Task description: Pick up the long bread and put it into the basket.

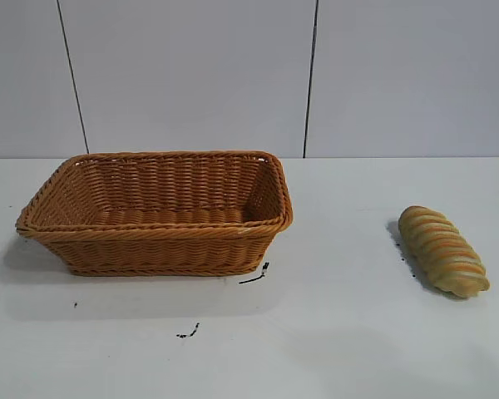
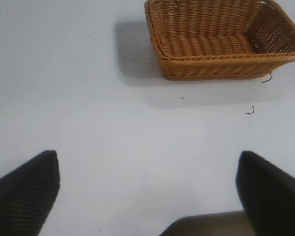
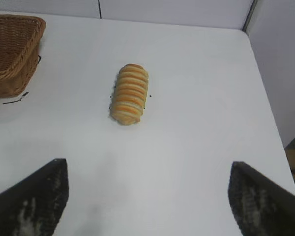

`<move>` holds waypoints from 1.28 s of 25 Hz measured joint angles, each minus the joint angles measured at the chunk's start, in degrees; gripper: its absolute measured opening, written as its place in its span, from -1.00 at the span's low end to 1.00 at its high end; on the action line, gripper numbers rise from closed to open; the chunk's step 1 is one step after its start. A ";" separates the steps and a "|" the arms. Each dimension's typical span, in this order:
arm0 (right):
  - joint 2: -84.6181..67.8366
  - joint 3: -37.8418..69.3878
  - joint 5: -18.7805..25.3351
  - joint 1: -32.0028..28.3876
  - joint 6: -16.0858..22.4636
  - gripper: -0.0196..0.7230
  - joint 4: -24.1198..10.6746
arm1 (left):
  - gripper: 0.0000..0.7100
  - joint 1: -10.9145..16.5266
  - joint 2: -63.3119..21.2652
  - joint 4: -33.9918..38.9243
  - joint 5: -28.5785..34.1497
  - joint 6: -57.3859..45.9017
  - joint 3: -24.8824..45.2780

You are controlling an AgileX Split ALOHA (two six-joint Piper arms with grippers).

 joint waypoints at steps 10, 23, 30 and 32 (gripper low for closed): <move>39.74 -12.94 -3.20 0.00 0.00 0.91 0.00 | 0.97 0.00 0.00 0.00 0.00 0.00 0.00; 69.67 -29.43 -7.02 0.00 0.05 0.91 0.63 | 0.97 0.00 0.00 0.00 0.00 0.00 0.00; 77.93 -38.11 -7.85 2.50 1.05 0.91 0.85 | 0.97 0.00 0.00 0.00 0.00 0.00 0.00; 80.06 -39.77 -7.97 2.64 1.59 0.91 0.75 | 0.97 0.00 0.00 0.00 0.00 0.00 0.00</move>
